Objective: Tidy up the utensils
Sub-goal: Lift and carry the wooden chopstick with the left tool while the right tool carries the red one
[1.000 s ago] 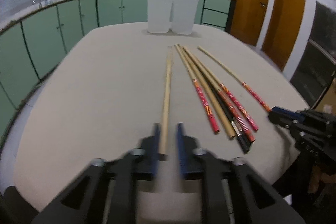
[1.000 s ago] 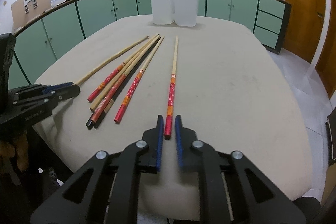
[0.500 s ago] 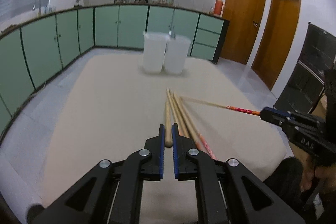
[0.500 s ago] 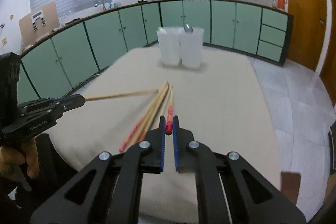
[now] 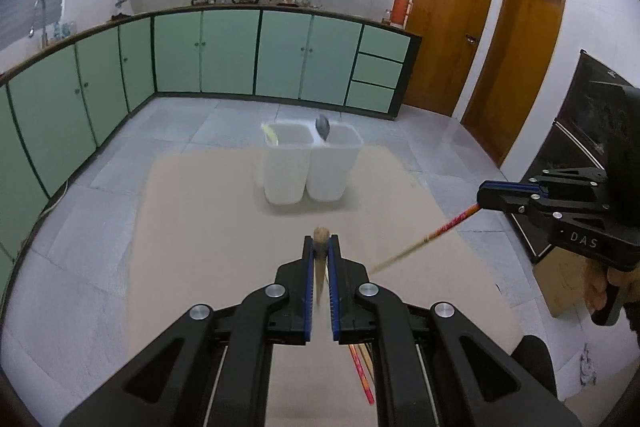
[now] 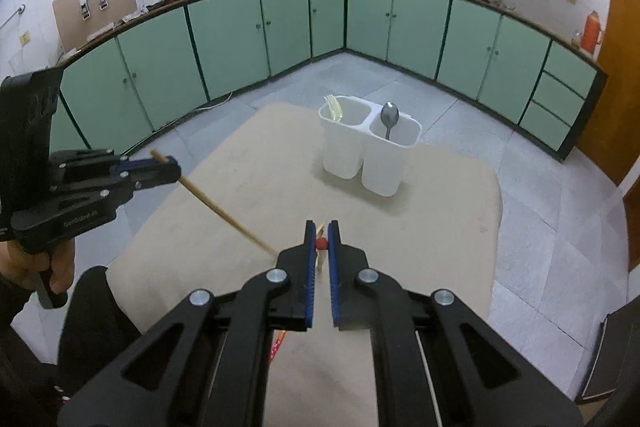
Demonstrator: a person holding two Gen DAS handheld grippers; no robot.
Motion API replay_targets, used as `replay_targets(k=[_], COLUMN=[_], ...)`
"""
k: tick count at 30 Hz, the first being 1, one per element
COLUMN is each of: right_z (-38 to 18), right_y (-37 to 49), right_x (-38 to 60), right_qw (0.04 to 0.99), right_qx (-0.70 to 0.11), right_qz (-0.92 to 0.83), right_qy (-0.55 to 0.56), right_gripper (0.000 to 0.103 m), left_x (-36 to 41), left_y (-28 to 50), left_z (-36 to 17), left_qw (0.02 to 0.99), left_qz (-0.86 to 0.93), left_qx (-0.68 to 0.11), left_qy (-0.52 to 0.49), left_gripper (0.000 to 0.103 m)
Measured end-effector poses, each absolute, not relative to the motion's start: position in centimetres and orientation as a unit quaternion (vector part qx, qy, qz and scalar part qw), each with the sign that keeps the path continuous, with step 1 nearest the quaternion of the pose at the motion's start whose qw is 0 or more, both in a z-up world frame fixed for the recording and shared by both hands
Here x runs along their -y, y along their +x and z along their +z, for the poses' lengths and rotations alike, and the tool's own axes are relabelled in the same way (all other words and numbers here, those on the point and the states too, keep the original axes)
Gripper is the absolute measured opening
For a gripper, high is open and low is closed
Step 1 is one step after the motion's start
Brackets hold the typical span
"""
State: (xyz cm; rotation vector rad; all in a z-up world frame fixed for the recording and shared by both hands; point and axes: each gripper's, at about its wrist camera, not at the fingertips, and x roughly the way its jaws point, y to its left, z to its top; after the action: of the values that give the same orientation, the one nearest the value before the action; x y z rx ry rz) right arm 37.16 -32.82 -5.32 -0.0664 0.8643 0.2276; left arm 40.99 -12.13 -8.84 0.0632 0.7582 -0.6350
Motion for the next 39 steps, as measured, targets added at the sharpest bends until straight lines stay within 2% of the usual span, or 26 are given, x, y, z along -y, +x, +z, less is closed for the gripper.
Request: replay_targets(k=[7,21,26,30,39], right_z=[-3.2,7.2,8.3,6.1,-2.0], right_y=[40.1,47.1,50.7,53.4,56.1], right_x=[33.9,36.8,38.5,39.4,40.3], right_qw=[0.89,0.922,0.928,0.925,0.903], right_qx=[-0.441,-0.378,-0.367,-0.376,-0.427], right_qz=[0.111,0.077,0.053,0.041,0.045], right_qy=[-0.026,-0.026,-0.023,-0.027,-0.009], right_gripper=[0.005,0.005,0.005,0.005,0.007], left_x=[13.7,17.4,19.1,20.7,21.9], left_y=[43.9,51.6,55.4,57.9,60.5], left_z=[-5.9,2.9,4.7,3.3,-6.2], left_qw=[0.879,0.919,0.934,0.938,0.921], left_qz=[-0.313,-0.292,-0.276,-0.269,-0.256], left_qx=[-0.355,-0.262,-0.227,-0.219,-0.293], left_qy=[0.049,0.044,0.019,0.015,0.026], left_gripper=[0.007,0.007,0.007,0.007,0.007])
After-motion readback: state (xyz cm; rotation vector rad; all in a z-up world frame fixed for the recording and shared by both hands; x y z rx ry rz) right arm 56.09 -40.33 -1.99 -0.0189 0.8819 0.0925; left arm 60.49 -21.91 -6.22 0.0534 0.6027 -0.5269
